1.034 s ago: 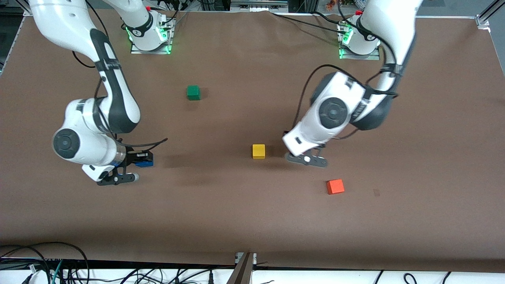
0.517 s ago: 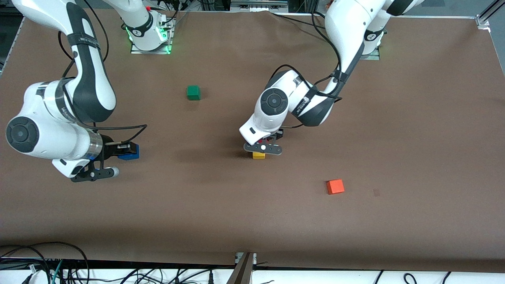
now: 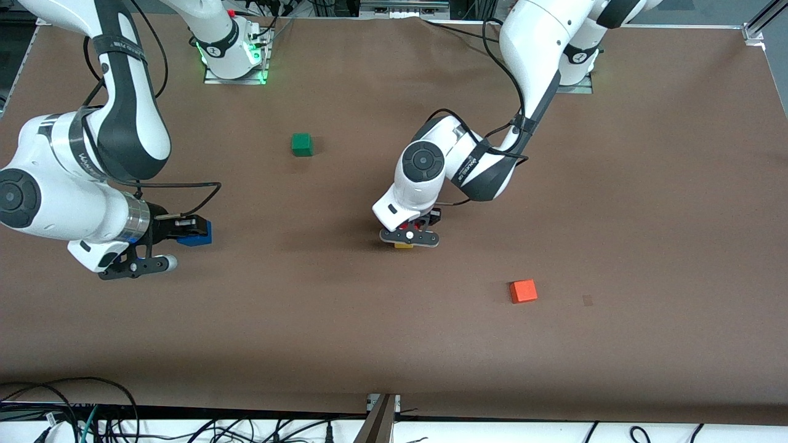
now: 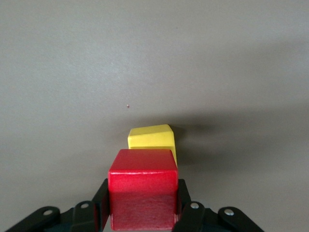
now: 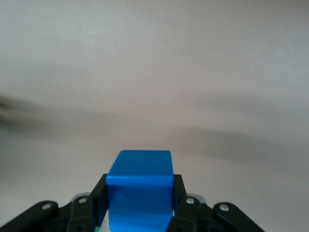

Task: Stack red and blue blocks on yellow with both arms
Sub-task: 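Carry the red cube with the left gripper onto the yellow cube, then lower the red cube onto the yellow cube and open the left gripper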

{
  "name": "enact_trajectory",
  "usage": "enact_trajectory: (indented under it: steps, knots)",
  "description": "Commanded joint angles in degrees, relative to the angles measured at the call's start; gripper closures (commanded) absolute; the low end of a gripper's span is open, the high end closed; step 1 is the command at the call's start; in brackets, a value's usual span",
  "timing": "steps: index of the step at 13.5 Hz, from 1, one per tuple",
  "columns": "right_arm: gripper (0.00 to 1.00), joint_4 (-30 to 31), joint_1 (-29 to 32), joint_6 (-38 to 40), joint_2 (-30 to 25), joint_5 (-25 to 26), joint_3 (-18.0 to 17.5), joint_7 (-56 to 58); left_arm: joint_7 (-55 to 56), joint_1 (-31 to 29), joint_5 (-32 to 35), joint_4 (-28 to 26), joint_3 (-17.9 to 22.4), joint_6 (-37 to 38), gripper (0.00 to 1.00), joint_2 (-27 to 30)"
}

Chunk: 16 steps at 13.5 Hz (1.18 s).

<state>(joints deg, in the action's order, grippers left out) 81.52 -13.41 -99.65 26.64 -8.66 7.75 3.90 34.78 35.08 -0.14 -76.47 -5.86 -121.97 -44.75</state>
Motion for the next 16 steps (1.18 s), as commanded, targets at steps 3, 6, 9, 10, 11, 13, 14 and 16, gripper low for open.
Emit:
enact_trajectory:
  steps: [3, 6, 9, 10, 11, 13, 14, 16]
  knots:
    - [0.74, -0.3, 0.1, 1.1, -0.5, 0.0, -0.1, 0.7, 2.3, 1.4, 1.4, 4.4, 0.5, 0.1, 1.0, -3.1]
    - [0.74, -0.3, 0.1, 1.1, -0.5, 0.0, -0.1, 0.7, 2.5, 1.7, 1.4, 5.5, 0.8, 0.1, 1.0, -3.8]
    - [0.74, -0.3, 0.0, 1.1, -0.5, 0.0, -0.1, 0.6, 2.5, 1.7, 1.5, 5.5, 1.5, 0.2, 1.0, -3.9]
    - [0.74, -0.3, 0.0, 1.1, -0.5, 0.0, -0.1, 0.6, 2.5, 1.7, 1.5, 5.5, 1.5, 0.2, 1.0, -3.9]
    - [0.75, -0.3, 0.0, 1.1, -0.5, 0.0, -0.1, 0.5, 2.5, 1.7, 1.5, 5.5, 1.5, 0.2, 1.0, -4.0]
    - [0.74, -0.3, -0.1, 1.1, -0.5, 0.0, -0.1, 0.4, 3.6, 1.7, 1.4, 5.6, 1.4, 0.2, 1.0, -4.2]
    - [0.74, -0.3, -0.2, 1.1, -0.5, 0.0, -0.2, 0.3, 4.0, 1.7, 1.4, 5.5, 1.5, 0.2, 0.18, -4.2]
    - [0.74, -0.3, -0.2, 1.1, -0.5, 0.0, -0.2, 0.3, 4.8, 1.8, 1.4, 5.8, 1.4, 0.2, 0.0, -4.0]
